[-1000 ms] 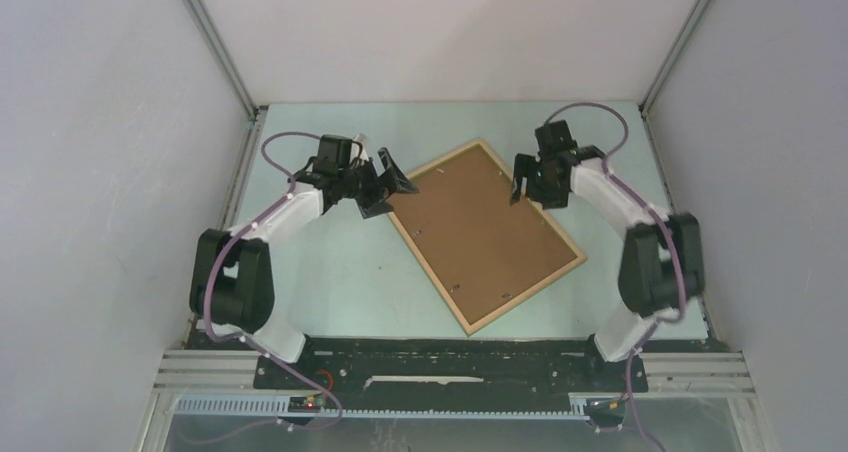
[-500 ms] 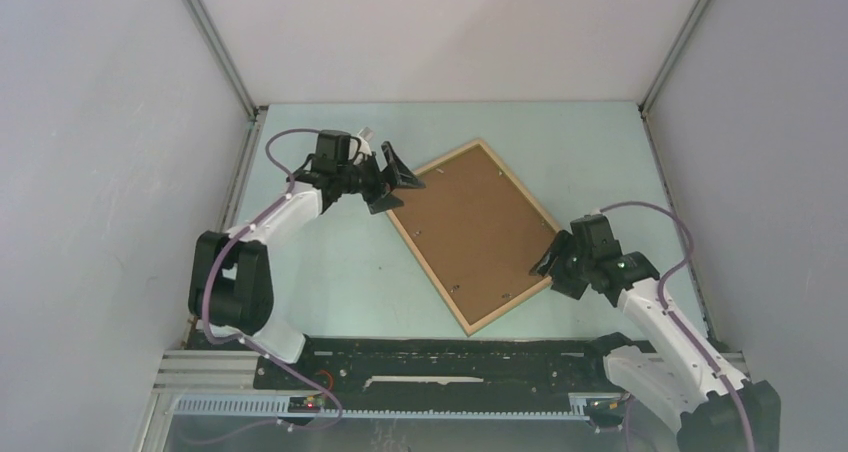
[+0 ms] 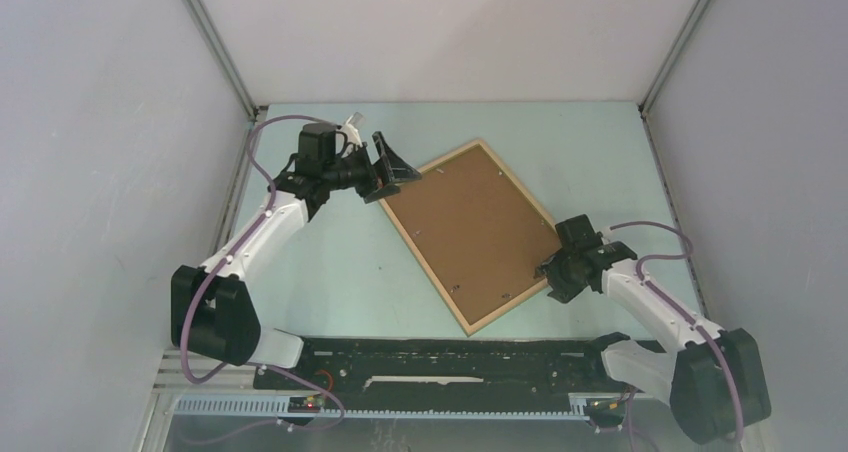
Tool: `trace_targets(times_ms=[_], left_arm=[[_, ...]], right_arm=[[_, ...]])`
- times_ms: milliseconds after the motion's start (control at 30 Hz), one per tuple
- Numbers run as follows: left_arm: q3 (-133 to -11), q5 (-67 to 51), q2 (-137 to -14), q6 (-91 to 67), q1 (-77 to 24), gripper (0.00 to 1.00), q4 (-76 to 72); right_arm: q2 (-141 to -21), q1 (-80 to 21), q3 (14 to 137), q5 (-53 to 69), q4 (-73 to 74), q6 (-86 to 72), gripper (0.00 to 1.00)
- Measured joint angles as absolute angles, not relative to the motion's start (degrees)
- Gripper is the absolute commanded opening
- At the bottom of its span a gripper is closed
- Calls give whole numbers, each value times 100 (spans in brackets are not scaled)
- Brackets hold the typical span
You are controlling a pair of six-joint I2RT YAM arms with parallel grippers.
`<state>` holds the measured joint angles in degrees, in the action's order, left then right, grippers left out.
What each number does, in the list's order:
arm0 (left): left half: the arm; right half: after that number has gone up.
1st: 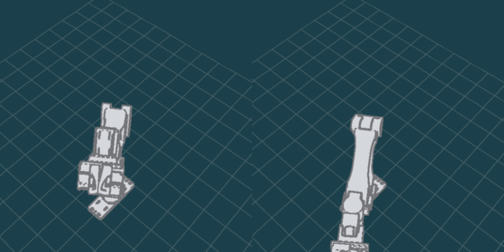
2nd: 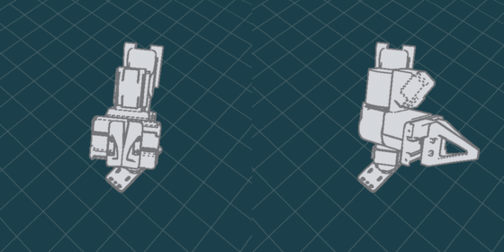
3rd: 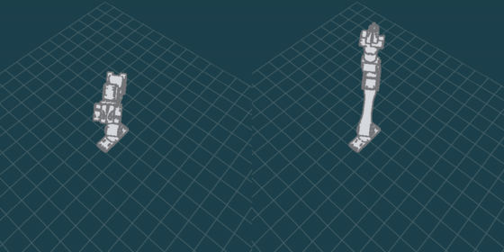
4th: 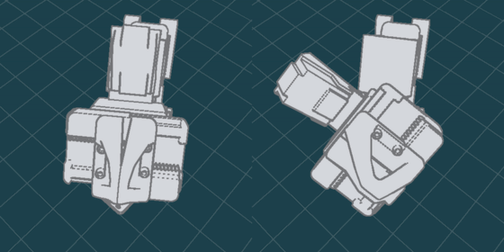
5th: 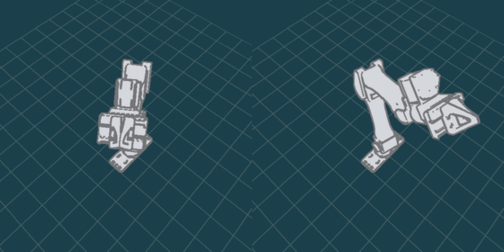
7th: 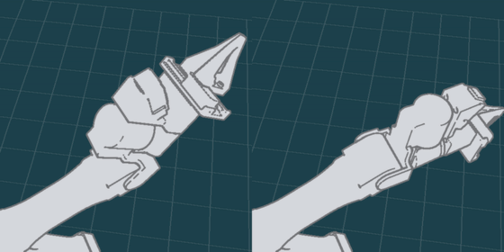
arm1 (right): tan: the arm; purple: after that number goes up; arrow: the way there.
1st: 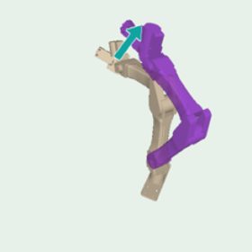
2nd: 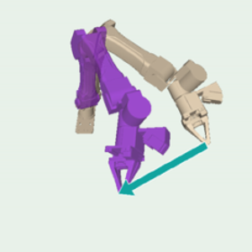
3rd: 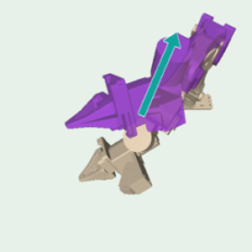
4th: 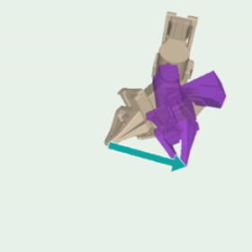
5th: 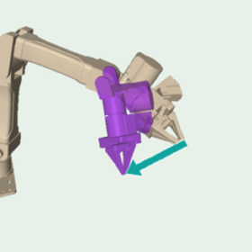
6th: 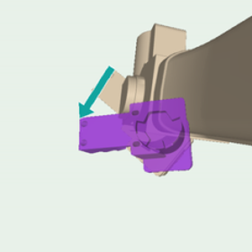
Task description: Put the photo into the frame
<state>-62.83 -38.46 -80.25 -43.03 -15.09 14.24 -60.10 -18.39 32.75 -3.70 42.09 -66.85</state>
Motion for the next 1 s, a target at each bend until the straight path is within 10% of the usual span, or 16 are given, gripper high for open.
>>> trace_targets(times_ms=[433,1000], left_arm=[[-6283,-3924,-8023,-4305,-1509,100,1393],[-6281,-3916,-8023,-4303,-1509,100,1380]], right_arm=[[-7067,-1994,3304,-563,3590,-6440,0],[-10154,-2043,6399,-176,3516,-2388,0]])
